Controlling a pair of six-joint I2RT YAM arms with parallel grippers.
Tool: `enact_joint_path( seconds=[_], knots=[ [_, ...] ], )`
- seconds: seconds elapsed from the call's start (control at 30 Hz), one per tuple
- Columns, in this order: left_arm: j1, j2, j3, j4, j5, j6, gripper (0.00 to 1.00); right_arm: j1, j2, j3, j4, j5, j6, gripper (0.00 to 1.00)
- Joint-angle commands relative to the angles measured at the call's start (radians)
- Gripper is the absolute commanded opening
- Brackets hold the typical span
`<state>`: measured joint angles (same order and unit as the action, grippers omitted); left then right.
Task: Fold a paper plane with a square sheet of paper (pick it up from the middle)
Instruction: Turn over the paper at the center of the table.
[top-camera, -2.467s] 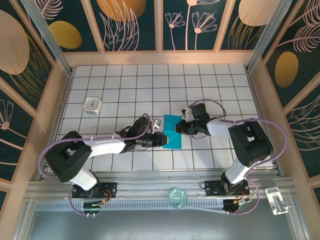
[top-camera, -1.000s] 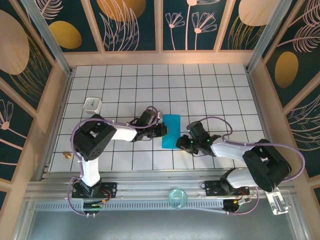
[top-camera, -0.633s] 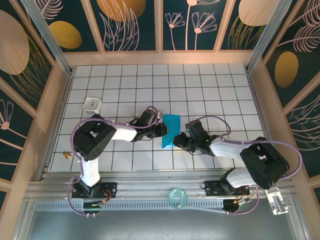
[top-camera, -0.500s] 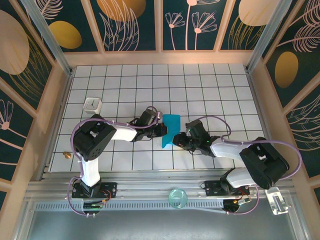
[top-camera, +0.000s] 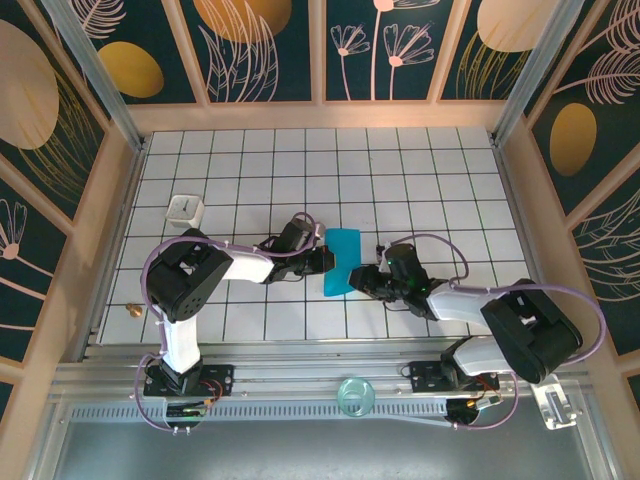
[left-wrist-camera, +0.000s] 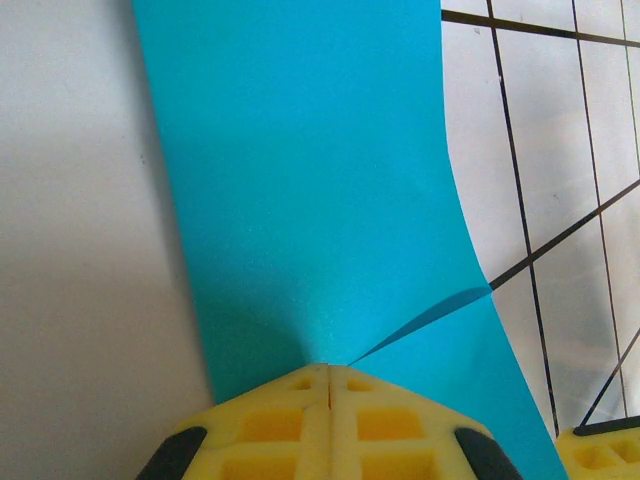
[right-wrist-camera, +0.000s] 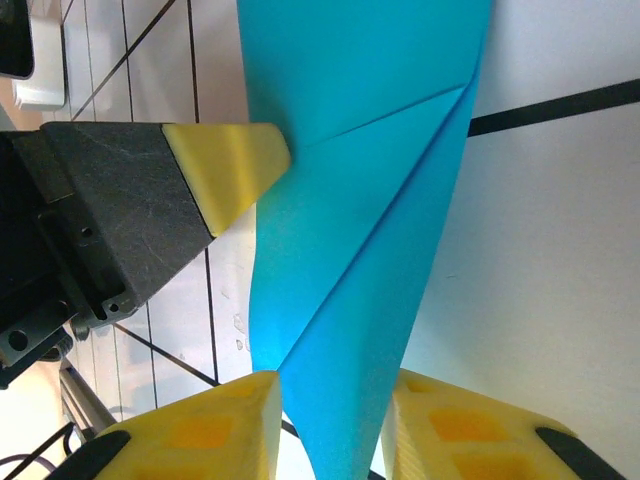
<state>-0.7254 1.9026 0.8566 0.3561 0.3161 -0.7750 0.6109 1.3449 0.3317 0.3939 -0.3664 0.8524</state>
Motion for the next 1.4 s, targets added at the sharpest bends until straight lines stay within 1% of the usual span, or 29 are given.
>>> enact_joint_path(
  seconds=[0.0, 0.07, 0.13, 0.23, 0.5, 0.7, 0.83, 0.87, 0.93, 0.97, 1.0, 1.07, 1.1, 1.17, 1.2, 1.23, 1.27, 1.3, 1.37],
  knots=[
    [0.000, 0.028, -0.032, -0.138, -0.018, 0.015, 0.00, -0.003, -0.028, -0.014, 0.003, 0.027, 0.026, 0.30],
    [0.000, 0.029, -0.031, -0.140, -0.020, 0.016, 0.00, 0.003, -0.043, -0.032, 0.009, 0.042, 0.048, 0.28],
    [0.000, 0.030, -0.030, -0.141, -0.020, 0.016, 0.00, 0.013, -0.056, -0.044, 0.010, 0.066, 0.061, 0.24],
    [0.001, 0.031, -0.027, -0.141, -0.020, 0.014, 0.00, 0.032, -0.060, -0.049, 0.005, 0.093, 0.077, 0.21],
    [-0.001, 0.034, -0.020, -0.148, -0.019, 0.015, 0.00, 0.090, -0.081, -0.087, 0.043, 0.182, 0.138, 0.20],
    [0.000, 0.034, -0.019, -0.151, -0.018, 0.019, 0.00, 0.109, -0.087, -0.091, 0.063, 0.239, 0.149, 0.11],
    [0.000, 0.026, -0.009, -0.155, -0.016, 0.016, 0.00, 0.108, -0.108, -0.072, 0.010, 0.276, 0.128, 0.01],
    [0.000, 0.019, -0.005, -0.154, -0.013, 0.014, 0.06, 0.108, -0.120, -0.057, -0.031, 0.291, 0.106, 0.00],
    [0.000, -0.023, 0.004, -0.139, 0.008, -0.012, 0.27, 0.097, -0.149, 0.001, -0.178, 0.321, 0.019, 0.00],
    [0.000, -0.053, 0.004, -0.123, 0.022, -0.029, 0.35, 0.090, -0.161, 0.032, -0.256, 0.335, -0.034, 0.00],
    [0.000, -0.093, 0.005, -0.106, 0.031, -0.048, 0.41, 0.080, -0.171, 0.081, -0.353, 0.353, -0.103, 0.00],
    [0.009, -0.178, -0.002, -0.063, 0.041, -0.089, 0.49, 0.061, -0.176, 0.168, -0.549, 0.378, -0.243, 0.00],
    [0.019, -0.243, -0.016, -0.039, 0.041, -0.117, 0.54, 0.053, -0.167, 0.244, -0.669, 0.434, -0.340, 0.00],
    [0.053, -0.338, -0.056, -0.004, 0.031, -0.173, 0.59, 0.054, -0.146, 0.379, -0.849, 0.513, -0.474, 0.00],
    [0.082, -0.386, -0.081, 0.001, 0.021, -0.205, 0.61, 0.036, -0.138, 0.429, -0.917, 0.507, -0.494, 0.00],
    [0.110, -0.425, -0.103, 0.001, 0.012, -0.225, 0.61, 0.041, -0.137, 0.468, -0.928, 0.484, -0.532, 0.00],
    [0.140, -0.467, -0.123, -0.004, 0.004, -0.241, 0.61, 0.081, -0.125, 0.518, -0.959, 0.525, -0.558, 0.00],
    [0.168, -0.504, -0.138, -0.020, -0.003, -0.249, 0.61, 0.113, -0.091, 0.567, -1.004, 0.593, -0.562, 0.00],
    [0.207, -0.562, -0.155, -0.071, -0.029, -0.239, 0.61, 0.155, -0.001, 0.646, -1.093, 0.674, -0.565, 0.00]
  ],
)
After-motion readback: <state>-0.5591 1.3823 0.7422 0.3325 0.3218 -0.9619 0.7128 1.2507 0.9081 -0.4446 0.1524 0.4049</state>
